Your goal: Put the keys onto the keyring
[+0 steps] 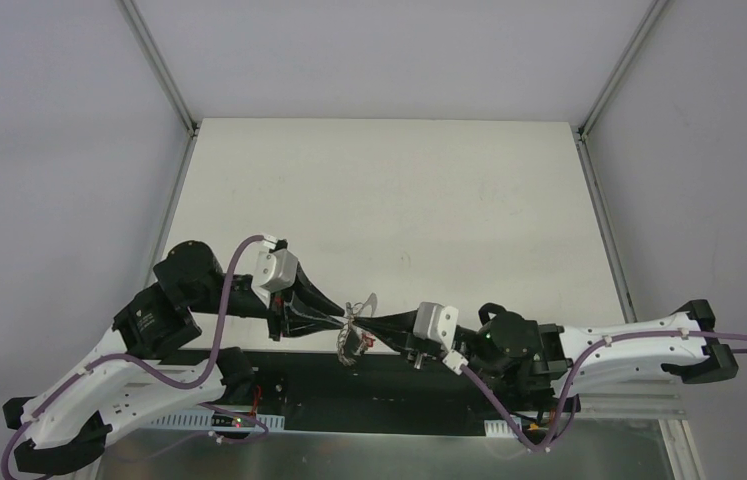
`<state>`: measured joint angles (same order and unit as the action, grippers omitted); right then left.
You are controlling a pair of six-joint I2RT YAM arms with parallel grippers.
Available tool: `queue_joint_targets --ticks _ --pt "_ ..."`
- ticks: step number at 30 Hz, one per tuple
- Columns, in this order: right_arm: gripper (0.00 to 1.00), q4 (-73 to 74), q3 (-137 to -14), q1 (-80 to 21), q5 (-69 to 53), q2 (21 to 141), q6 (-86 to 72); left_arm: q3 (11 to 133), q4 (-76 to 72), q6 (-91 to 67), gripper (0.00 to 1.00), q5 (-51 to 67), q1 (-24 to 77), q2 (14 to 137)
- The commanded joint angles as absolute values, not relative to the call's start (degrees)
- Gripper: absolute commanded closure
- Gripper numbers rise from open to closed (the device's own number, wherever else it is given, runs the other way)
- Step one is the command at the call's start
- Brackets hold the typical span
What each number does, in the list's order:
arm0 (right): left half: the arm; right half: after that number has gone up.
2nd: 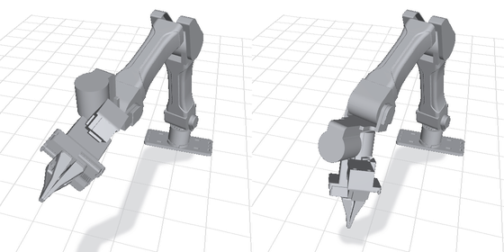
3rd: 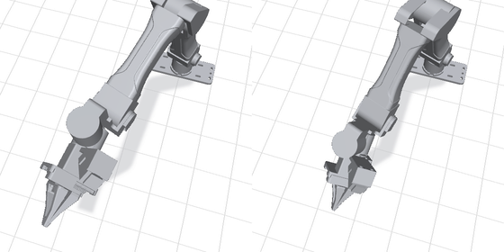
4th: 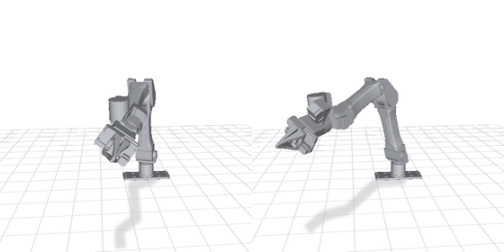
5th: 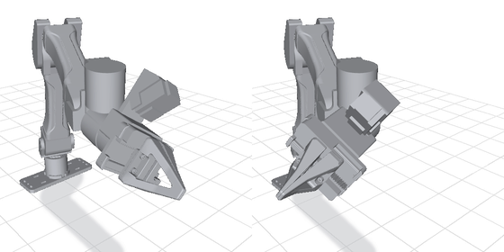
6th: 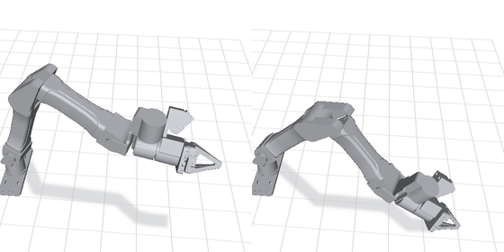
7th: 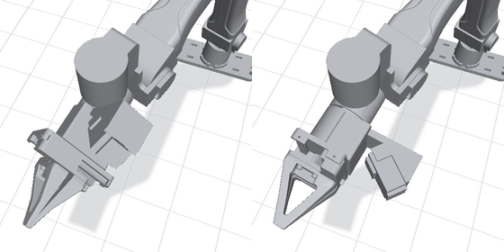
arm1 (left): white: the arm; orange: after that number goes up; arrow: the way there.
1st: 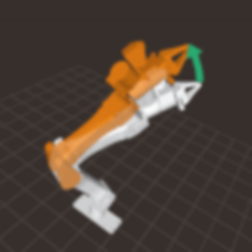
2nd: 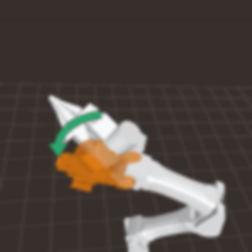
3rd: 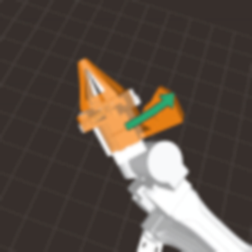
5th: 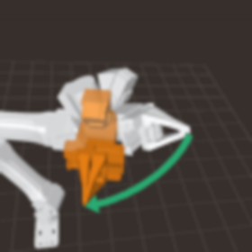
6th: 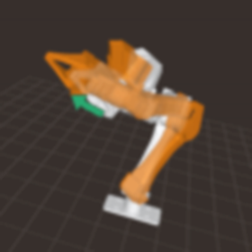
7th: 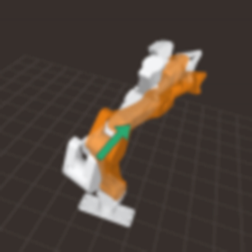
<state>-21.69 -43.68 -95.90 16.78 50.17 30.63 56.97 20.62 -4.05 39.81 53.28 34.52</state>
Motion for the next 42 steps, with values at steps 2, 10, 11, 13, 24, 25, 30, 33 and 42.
queue_joint_targets --ticks 2,10,11,13,24,25,30,33,42 --pt "1.00 -46.0 -41.9 -96.7 17.5 48.4 37.3 55.0 10.5 -8.2 0.77 39.3 53.4 33.6" --pt "1.00 -61.8 -38.2 -97.1 13.7 49.2 41.4 54.4 5.2 -9.4 0.77 36.4 53.5 32.5" --pt "1.00 -62.7 -37.9 -97.0 13.3 49.1 41.8 54.3 4.5 -9.5 0.77 35.8 53.5 32.2" --pt "1.00 -65.4 -37.2 -97.0 12.3 49.1 42.3 53.9 1.9 -10.1 0.76 35.2 53.5 31.5" --pt "1.00 -80.5 -34.4 -97.1 6.4 53.6 46.3 54.4 -6.5 -12.8 0.75 34.5 53.5 31.8" --pt "1.00 -81.7 -34.3 -97.0 5.6 54.1 46.7 54.5 -7.1 -12.9 0.75 34.4 53.5 32.1" --pt "1.00 -84.8 -35.1 -97.0 3.5 56.5 47.6 54.8 -11.8 -13.3 0.74 35.7 53.4 34.0" --pt "1.00 -85.9 -35.7 -97.0 2.8 57.5 47.9 55.1 -14.1 -14.5 0.73 37.8 53.4 35.3" --pt "1.00 -86.6 -39.1 -96.1 2.1 60.2 49.1 54.4 -19.8 -18.2 0.69 43.5 53.5 35.8"
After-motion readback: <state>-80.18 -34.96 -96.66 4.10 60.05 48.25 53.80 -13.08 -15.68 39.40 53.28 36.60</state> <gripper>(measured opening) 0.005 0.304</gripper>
